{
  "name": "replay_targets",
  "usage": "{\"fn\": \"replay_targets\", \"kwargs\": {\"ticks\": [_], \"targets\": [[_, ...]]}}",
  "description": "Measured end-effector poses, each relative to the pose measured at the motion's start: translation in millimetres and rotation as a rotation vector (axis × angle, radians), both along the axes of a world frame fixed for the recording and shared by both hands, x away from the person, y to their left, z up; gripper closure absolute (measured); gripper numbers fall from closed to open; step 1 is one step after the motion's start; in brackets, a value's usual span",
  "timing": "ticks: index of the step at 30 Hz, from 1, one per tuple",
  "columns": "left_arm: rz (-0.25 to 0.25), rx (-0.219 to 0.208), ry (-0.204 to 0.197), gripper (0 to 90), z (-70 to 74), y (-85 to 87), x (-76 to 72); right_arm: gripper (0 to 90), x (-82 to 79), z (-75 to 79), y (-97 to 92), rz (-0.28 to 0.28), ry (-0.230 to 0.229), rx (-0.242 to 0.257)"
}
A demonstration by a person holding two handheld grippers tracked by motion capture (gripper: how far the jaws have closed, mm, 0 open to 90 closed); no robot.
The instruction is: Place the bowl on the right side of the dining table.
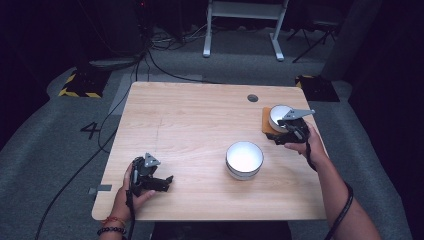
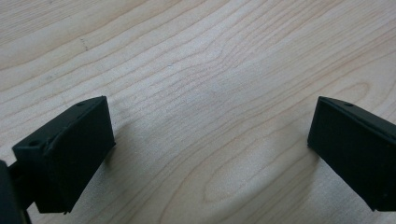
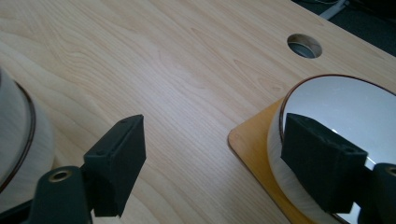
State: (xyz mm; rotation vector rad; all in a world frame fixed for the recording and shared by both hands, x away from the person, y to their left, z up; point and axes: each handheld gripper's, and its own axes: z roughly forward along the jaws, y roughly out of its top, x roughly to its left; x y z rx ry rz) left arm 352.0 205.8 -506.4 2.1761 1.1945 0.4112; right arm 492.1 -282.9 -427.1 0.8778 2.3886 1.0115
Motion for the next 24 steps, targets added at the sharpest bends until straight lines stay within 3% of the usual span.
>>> {"fn": "replay_targets", "kwargs": {"ticks": [4, 9, 24], "targets": [[0.0, 0.0, 0.0, 0.5, 0.0, 0.0, 0.0, 22.2, -5.6, 2.3, 2.3, 0.013, -0.005, -0.028], [0.002, -0.001, 0.0, 0.5, -0.1, -0.1, -0.1, 22.4, -13.3, 4.3, 1.1, 0.013, 0.01, -0.018], [0.002, 0.0, 0.0, 0.5, -0.1, -0.1, -0.1, 22.4, -37.3, 8.5, -0.5, 0.063, -0.03, -0.07]]}}
